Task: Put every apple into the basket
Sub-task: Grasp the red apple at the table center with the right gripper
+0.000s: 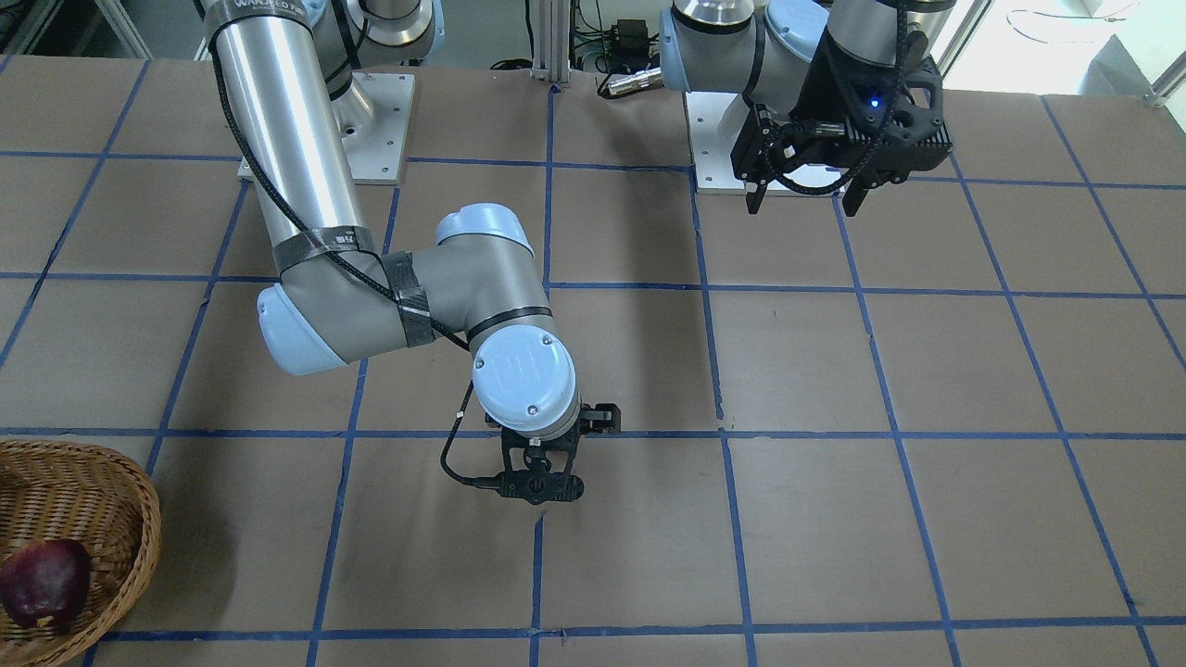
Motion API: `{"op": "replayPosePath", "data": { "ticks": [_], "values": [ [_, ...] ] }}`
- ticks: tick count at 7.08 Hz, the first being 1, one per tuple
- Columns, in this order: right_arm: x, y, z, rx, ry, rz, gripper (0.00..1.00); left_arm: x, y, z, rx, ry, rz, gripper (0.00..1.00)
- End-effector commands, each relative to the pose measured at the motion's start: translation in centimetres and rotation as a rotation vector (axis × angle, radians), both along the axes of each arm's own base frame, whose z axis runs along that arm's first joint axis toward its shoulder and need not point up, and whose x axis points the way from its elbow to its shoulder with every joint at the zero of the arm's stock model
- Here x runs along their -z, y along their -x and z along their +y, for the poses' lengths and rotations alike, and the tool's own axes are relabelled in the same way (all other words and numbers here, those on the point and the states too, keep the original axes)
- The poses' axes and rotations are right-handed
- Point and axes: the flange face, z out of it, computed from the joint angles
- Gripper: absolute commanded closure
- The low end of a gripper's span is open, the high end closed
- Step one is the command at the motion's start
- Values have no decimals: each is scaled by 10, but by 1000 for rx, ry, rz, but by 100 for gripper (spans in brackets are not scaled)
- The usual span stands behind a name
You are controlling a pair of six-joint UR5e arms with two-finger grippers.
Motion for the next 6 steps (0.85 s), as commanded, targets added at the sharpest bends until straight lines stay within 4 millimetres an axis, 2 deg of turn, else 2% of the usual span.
{"op": "replayPosePath", "data": {
  "ticks": [1,2,3,4,5,6],
  "values": [
    [17,1,5,-5,-33,8,0,0,0,0,0,-1,0,0],
    [29,3,12,-3,-55,20,0,0,0,0,0,-1,0,0],
    [33,4,17,-7,-62,27,5,0,0,0,0,-1,0,0],
    [32,1,18,-16,-56,31,37,0,0,0,0,0,0,0],
    [26,1,17,-13,-45,33,92,0,0,0,0,0,0,0],
    [11,2,11,-11,-19,26,100,0,0,0,0,0,1,0]
  ]
}}
